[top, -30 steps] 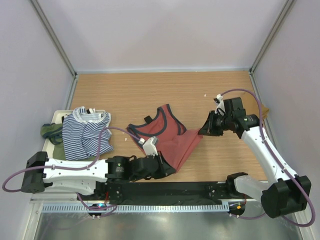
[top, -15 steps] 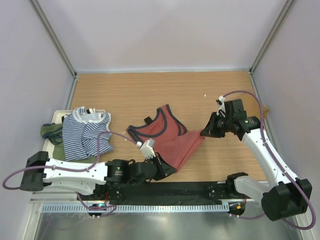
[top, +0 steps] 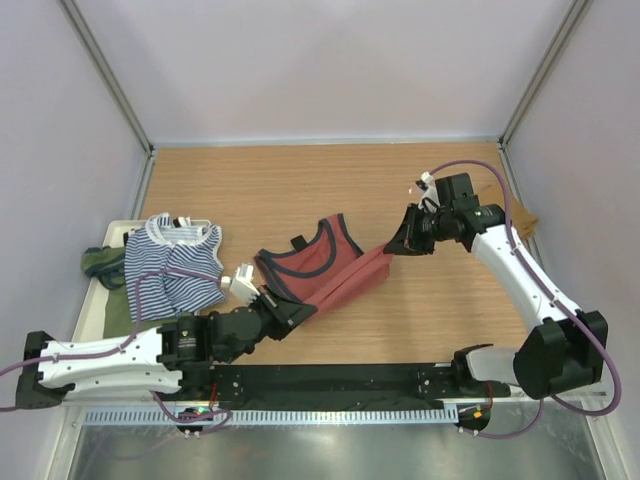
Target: Fold and stack the tank tops
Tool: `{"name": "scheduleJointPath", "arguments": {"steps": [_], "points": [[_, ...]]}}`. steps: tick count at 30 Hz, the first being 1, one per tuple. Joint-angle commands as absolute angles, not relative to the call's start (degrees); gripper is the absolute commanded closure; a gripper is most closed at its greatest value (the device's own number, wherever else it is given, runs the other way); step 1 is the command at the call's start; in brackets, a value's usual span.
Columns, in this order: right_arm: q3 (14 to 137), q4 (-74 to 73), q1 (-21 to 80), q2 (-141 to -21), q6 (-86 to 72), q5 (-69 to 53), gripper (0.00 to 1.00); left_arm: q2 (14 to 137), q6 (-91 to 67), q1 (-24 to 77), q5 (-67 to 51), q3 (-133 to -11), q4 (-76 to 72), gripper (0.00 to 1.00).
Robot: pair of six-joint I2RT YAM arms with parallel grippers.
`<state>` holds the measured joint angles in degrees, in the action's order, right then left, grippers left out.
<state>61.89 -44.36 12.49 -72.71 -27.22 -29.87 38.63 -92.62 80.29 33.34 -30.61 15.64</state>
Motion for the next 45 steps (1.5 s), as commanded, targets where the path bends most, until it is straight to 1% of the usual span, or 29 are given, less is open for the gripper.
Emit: {"name": "scheduleJointPath", "arguments": {"steps": [1,5,8,11,19,20,22,24,25,26,28,29,33,36,37,38,40,41,42,43,44,45], "points": [[66.0,-35.6,11.3,-75.0,-27.5,-23.6,0.99,36.1,-91.1,77.7,32.3,-30.9,23.4,1.00],[66.8,-33.2,12.0,-78.1,-28.6,-24.4,0.99,35.4,-87.8,70.5,26.6,-30.0,23.0,1.00],[68.1,-32.1,12.8,-81.1,-29.3,-24.1,0.99,36.3,-85.4,61.9,21.0,-29.9,22.7,1.00],[69.9,-31.8,13.7,-84.1,-30.0,-23.1,0.99,37.1,-83.7,56.5,17.7,-30.8,23.6,1.00],[75.5,-28.7,16.6,-91.9,-32.1,-22.1,0.99,36.7,-79.5,45.3,12.7,-32.9,27.1,1.00],[76.4,-28.6,16.8,-93.1,-32.2,-22.0,0.99,36.7,-79.3,42.5,11.7,-32.3,27.0,1.00],[78.6,-27.9,17.2,-95.8,-33.0,-21.8,0.99,37.7,-78.4,39.2,7.7,-31.6,25.2,1.00],[79.9,-26.9,17.7,-97.4,-33.5,-21.4,0.99,39.1,-76.7,33.9,4.4,-30.5,23.5,1.00],[81.2,-26.6,17.8,-99.1,-33.9,-21.4,0.99,40.7,-76.1,32.2,1.0,-30.3,21.9,1.00],[82.0,-26.4,17.9,-99.9,-34.2,-21.3,0.99,41.8,-74.8,28.9,0.2,-30.4,21.4,1.00],[83.7,-25.8,18.1,-102.3,-34.9,-20.7,0.99,44.9,-73.5,26.0,-3.9,-30.5,19.5,1.00],[84.4,-25.0,18.1,-103.0,-35.2,-20.7,0.99,46.0,-72.2,23.4,-4.9,-30.9,18.9,1.00],[87.4,-22.9,18.3,-107.1,-36.9,-20.0,0.98,51.8,-68.9,17.9,-7.6,-32.2,16.4,1.00],[89.3,-20.8,18.5,-111.0,-38.2,-20.0,0.90,57.7,-66.7,14.4,-9.6,-32.7,13.5,1.00],[89.6,-20.0,18.4,-111.9,-38.5,-20.0,0.81,59.3,-66.1,13.0,-9.9,-33.1,12.8,0.99],[90.0,-18.1,18.5,-113.6,-39.5,-19.7,0.71,63.1,-65.6,12.6,-9.7,-33.5,12.1,0.96],[90.8,-15.1,18.5,-114.8,-40.3,-18.8,0.50,66.8,-64.1,11.3,-9.3,-34.8,9.9,0.85],[90.7,-14.2,18.6,-115.0,-40.4,-18.5,0.45,69.6,-63.6,11.0,-9.0,-35.5,9.3,0.84],[90.7,-13.4,18.9,-115.0,-40.2,-18.5,0.38,70.9,-62.8,10.8,-8.7,-36.5,9.1,0.78],[90.5,-13.0,19.1,-114.5,-39.5,-18.5,0.27,71.9,-60.7,10.7,-8.8,-38.8,9.2,0.70],[90.4,-12.9,19.1,-113.9,-38.7,-17.5,0.23,72.6,-59.5,10.8,-9.0,-40.2,9.9,0.58],[89.3,-12.9,19.2,-112.1,-36.6,-17.1,0.17,73.8,-58.4,10.8,-9.4,-41.6,12.5,0.36]]}}
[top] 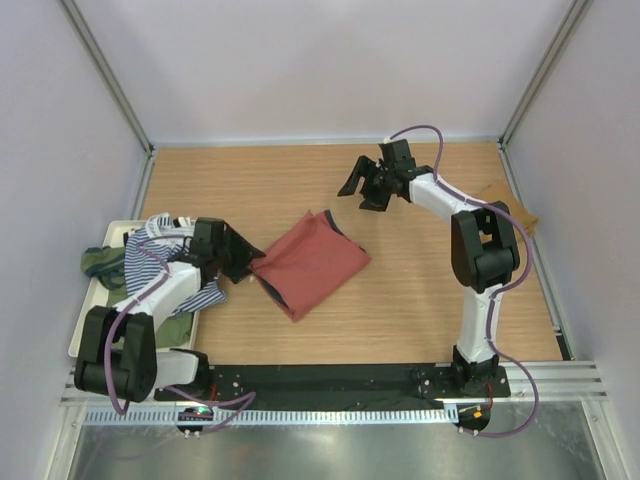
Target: Fold and stack the tank tops
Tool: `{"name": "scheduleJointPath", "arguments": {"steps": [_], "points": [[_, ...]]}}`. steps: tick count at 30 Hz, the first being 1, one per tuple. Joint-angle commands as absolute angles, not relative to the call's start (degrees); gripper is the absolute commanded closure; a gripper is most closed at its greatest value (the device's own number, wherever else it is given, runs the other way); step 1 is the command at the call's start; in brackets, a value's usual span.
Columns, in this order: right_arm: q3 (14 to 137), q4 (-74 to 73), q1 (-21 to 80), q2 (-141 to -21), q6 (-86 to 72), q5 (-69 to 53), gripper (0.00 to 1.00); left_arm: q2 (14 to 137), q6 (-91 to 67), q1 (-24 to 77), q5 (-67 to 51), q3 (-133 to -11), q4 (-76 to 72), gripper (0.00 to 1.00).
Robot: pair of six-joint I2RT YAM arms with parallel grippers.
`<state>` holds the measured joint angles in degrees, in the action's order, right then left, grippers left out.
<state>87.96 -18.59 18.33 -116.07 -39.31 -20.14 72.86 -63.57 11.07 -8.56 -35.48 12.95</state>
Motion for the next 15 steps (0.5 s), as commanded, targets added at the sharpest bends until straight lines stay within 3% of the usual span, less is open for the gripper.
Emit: {"name": "scheduleJointPath", "arguments": {"steps": [1,6,11,15], "points": [[88.4,-13.0,19.2,-111.2,-35.5,-16.9,0.14,74.1,-55.6,10.9,-9.1,-44.2,14.2,0.29],[82.5,-15.0,19.2,-106.4,-25.9,-17.6,0.11,69.1,-50.9,13.4,-3.0,-45.6,22.8,0.01],[80.0,-17.3,19.6,-107.8,-20.6,-22.0,0.13,63.8,-49.3,18.3,-2.4,-43.4,25.4,0.01],[84.8,-21.7,21.3,-111.2,-15.4,-23.6,0.11,65.5,-48.3,18.8,-4.3,-43.1,25.2,0.05]]}}
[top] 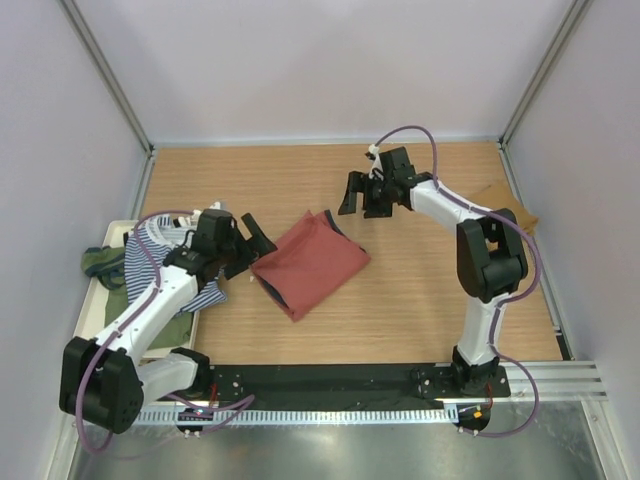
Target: Fold and stack the tank tops
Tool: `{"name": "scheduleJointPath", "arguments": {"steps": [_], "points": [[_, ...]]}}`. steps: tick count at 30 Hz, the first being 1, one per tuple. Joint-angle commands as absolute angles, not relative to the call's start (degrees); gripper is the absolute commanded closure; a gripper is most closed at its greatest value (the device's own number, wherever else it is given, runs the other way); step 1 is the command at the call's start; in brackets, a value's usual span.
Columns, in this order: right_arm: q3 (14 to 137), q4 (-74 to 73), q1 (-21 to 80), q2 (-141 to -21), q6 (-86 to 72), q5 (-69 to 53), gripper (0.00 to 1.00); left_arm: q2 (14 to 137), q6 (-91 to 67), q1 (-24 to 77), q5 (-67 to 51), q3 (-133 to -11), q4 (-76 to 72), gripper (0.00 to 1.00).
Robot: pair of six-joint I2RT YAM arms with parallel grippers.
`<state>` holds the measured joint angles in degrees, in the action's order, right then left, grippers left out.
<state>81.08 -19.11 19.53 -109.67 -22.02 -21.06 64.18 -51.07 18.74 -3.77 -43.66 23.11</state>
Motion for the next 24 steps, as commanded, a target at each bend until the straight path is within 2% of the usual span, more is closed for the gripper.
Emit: {"name": "scheduleJointPath", "arguments": {"steps": [1,3,11,14,15,19,20,22,24], "points": [[85.9,-24.8,21.6,-112.0,-14.7,-23.2,0.11,65.9,-48.2,18.8,-4.4,-43.2,25.5,0.05],[87.6,-27.2,22.7,-114.1,-12.9,-23.4,0.12,66.0,-47.8,18.9,-4.6,-42.7,25.8,0.08],[86.8,-31.1,28.5,-116.5,-10.7,-18.5,0.17,62.5,-46.8,19.0,-5.8,-41.2,27.2,0.10],[84.7,-30.7,29.4,-115.4,-12.1,-16.9,0.31,62.1,-46.1,19.0,-7.0,-41.8,27.6,0.10],[82.1,-30.2,29.4,-114.5,-12.7,-16.1,0.46,62.5,-45.9,19.1,-7.1,-42.2,27.7,0.10],[73.9,-27.9,29.4,-107.7,-16.5,-12.4,0.69,64.7,-45.3,20.1,-7.6,-42.7,27.8,0.11],[69.8,-27.4,29.4,-106.2,-17.4,-11.0,0.78,65.1,-45.0,20.5,-7.6,-43.0,27.4,0.11],[65.2,-26.3,29.5,-101.4,-19.9,-9.6,0.85,66.8,-44.8,21.5,-7.6,-43.3,27.2,0.11],[57.6,-25.4,29.7,-97.6,-21.0,-8.4,0.84,67.5,-44.4,23.1,-7.9,-43.9,26.5,0.11]]}}
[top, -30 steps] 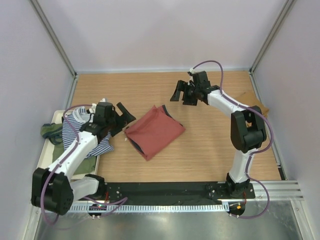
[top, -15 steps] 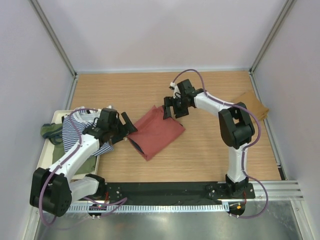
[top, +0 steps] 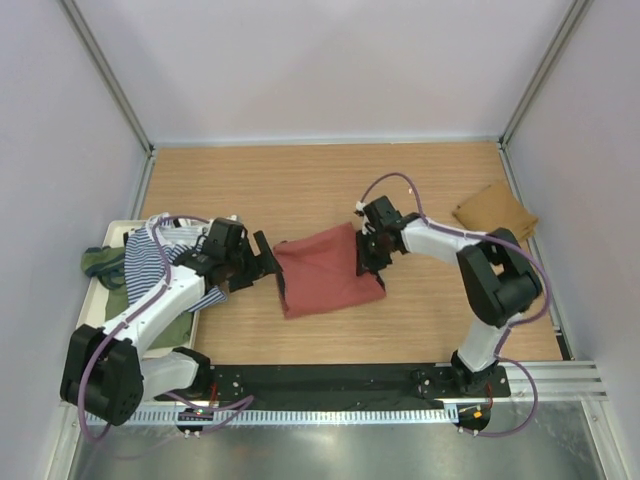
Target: Fold and stack the tank tops
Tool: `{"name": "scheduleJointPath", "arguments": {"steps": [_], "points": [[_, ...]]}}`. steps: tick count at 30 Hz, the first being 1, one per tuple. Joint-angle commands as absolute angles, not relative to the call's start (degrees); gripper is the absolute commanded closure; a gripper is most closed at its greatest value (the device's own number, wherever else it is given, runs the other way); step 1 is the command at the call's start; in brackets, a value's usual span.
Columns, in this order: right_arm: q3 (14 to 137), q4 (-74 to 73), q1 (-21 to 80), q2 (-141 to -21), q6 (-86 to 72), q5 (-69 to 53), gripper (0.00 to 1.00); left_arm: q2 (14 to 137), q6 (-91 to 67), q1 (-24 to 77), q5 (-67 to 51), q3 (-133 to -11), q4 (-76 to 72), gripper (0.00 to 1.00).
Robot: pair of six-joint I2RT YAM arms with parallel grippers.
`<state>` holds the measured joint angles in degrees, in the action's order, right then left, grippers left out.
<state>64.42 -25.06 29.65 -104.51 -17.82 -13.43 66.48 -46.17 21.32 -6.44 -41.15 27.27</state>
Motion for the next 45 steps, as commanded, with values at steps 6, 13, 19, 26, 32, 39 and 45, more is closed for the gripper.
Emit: {"name": "scheduleJointPath", "arguments": {"steps": [6,13,19,26,32,39,45], "points": [[47.5,-25.7,29.2,-80.2,-22.3,-4.7,0.39,70.9,-42.3,25.4,-9.0,-46.3,22.8,0.11],[54.0,-25.3,28.3,-78.0,-19.8,-0.3,0.42,78.6,-37.1,25.4,-10.5,-53.3,16.0,0.35],[57.8,-20.3,28.1,-83.3,-15.7,8.6,0.44,85.4,-34.8,25.4,-12.6,-56.7,9.2,0.30],[63.1,-18.7,27.1,-91.2,-14.3,7.2,0.39,88.4,-31.6,25.4,-12.6,-55.1,0.3,0.35],[65.3,-16.9,25.8,-96.1,-15.1,1.7,0.48,94.5,-31.6,25.5,-15.2,-56.8,-2.1,0.40],[64.3,-15.7,24.9,-95.3,-16.5,-3.3,0.89,98.0,-32.1,25.4,-16.3,-58.4,-1.9,0.41],[64.2,-16.3,24.9,-94.7,-16.7,-3.4,0.99,97.8,-31.8,25.5,-16.4,-58.4,-1.9,0.58]]}}
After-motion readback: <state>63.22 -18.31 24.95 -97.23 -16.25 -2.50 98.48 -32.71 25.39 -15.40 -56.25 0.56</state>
